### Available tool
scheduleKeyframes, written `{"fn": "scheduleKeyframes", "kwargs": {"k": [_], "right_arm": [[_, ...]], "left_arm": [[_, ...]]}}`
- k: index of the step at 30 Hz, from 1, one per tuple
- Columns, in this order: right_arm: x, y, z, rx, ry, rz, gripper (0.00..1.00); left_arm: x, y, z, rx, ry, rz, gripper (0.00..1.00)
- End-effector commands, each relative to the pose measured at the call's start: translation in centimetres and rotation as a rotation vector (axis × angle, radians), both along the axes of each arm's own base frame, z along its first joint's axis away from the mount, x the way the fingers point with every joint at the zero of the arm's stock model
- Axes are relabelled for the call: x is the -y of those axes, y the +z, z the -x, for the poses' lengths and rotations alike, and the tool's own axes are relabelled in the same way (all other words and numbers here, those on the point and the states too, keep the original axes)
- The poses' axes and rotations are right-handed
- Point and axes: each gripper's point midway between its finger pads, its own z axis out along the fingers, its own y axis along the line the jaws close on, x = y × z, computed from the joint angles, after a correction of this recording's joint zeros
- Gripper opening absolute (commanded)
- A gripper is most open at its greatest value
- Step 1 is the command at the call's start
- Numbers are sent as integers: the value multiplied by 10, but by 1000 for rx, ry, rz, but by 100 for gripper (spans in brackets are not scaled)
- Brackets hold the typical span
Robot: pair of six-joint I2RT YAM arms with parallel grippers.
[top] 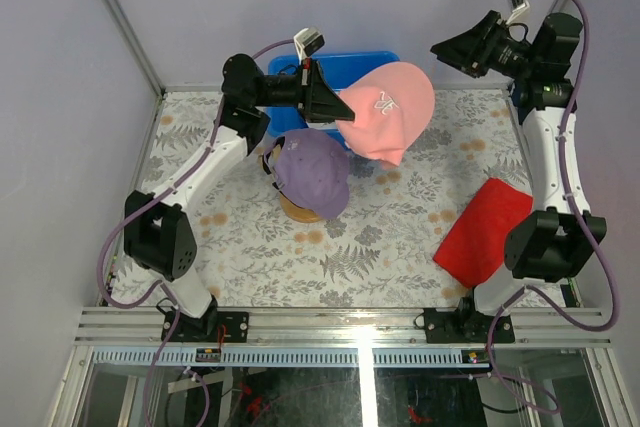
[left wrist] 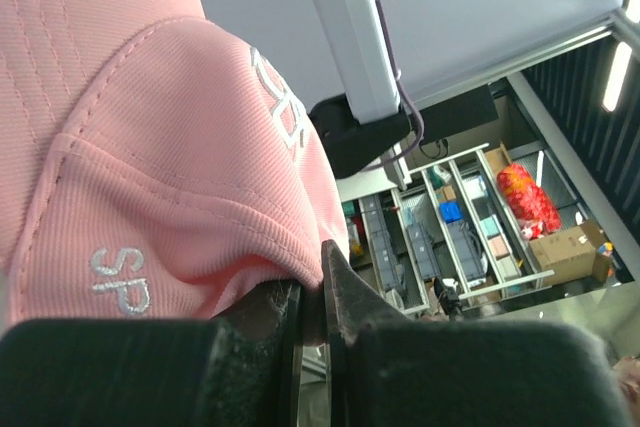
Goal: Stack the hats
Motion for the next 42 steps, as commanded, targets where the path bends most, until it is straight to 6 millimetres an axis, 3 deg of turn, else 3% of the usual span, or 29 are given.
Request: {"fn": "scheduleKeyframes", "kwargs": {"k": [1, 10, 16, 21, 24, 30, 36, 42], "right_arm": [[-14, 30, 12, 85, 217, -149, 66], [-23, 10, 25, 18, 322, -200, 65], [-40, 6, 42, 28, 393, -185, 64], [-55, -12, 50, -15, 450, -190, 62], [-61, -5, 64, 1, 478, -185, 60], [-70, -10, 80, -16, 508, -185, 36], [-74, -13, 95, -24, 528, -180, 31], [-80, -16, 104, -33, 543, -172, 19]], "left_arm": [[-8, -7, 19, 83, -24, -56, 0], [-11, -12, 11, 96, -21, -78, 0], [-8, -16, 5, 80, -19, -83, 0], [-8, -14, 3, 80, -15, -81, 0], [-8, -17, 3, 70, -14, -88, 0], [-10, -18, -2, 63, 6, -94, 0], [-17, -18, -11, 58, 36, -97, 0], [-26, -20, -22, 50, 80, -105, 0]]}}
